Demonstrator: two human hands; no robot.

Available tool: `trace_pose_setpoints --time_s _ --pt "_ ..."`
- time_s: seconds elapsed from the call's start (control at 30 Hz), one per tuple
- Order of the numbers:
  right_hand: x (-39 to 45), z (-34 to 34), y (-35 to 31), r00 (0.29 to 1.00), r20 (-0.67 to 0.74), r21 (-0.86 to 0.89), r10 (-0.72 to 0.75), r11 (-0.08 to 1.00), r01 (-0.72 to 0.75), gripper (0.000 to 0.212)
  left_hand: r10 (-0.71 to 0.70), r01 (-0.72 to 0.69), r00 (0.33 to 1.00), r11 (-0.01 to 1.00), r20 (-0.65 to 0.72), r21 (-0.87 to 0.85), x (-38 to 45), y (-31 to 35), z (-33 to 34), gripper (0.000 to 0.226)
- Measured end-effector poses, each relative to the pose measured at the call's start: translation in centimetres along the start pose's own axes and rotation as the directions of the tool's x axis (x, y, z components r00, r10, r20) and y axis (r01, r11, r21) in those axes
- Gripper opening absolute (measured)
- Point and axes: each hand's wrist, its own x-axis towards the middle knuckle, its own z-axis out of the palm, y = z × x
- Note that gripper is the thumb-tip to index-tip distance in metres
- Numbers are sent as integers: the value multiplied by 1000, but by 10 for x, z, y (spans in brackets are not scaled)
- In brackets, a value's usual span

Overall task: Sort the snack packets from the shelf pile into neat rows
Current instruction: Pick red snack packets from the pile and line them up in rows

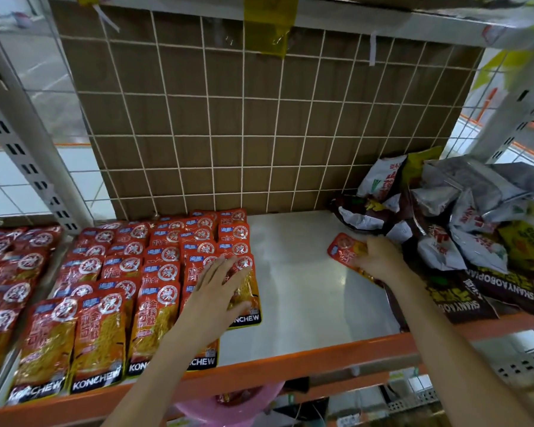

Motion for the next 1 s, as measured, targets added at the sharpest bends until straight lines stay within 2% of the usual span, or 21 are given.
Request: trace_pose_setpoints --time_s 0.1,0.23,0.3,0.37,0.47,0.57,0.63,0.73,0.83,1.0 --pt "-18 -9 -35 996 -69 -2 -53 999 53 58 -38 39 999 998 8 -51 -3 0 -5 68" --pt "-36 -13 -62 994 -26 65 -107 992 109 40 -50 46 997 997 -57 -65 -13 -6 -10 68" --pt "-45 -17 -72 990 -40 156 -136 978 141 32 -51 43 993 996 -108 -78 -19 -13 -8 67" --pt "-56 -20 -80 984 -70 323 -165 929 179 24 -36 29 987 999 -154 -46 -26 -20 -6 66" --pt "-78 -20 -94 975 -101 553 -199 803 221 22 -31 32 976 999 -216 2 -37 -27 -4 61" --pt "-100 -6 -111 976 -10 853 -218 507 122 21 -36 53 964 997 -263 56 -48 -22 -6 55" --pt "-114 12 -123 967 91 931 -236 366 2 19 -61 80 965 994 -254 68 -56 -19 -3 53" --pt "-130 37 -137 961 154 957 -231 276 -87 20 -68 84 964 995 -255 52 -64 -13 7 61" --pt "-138 53 -144 962 179 939 -208 329 -103 23 -58 78 972 994 -226 81 -68 -8 13 66" --pt "-142 59 -148 977 91 828 -192 559 33 37 -92 117 969 989 -227 96 -68 -12 18 62"
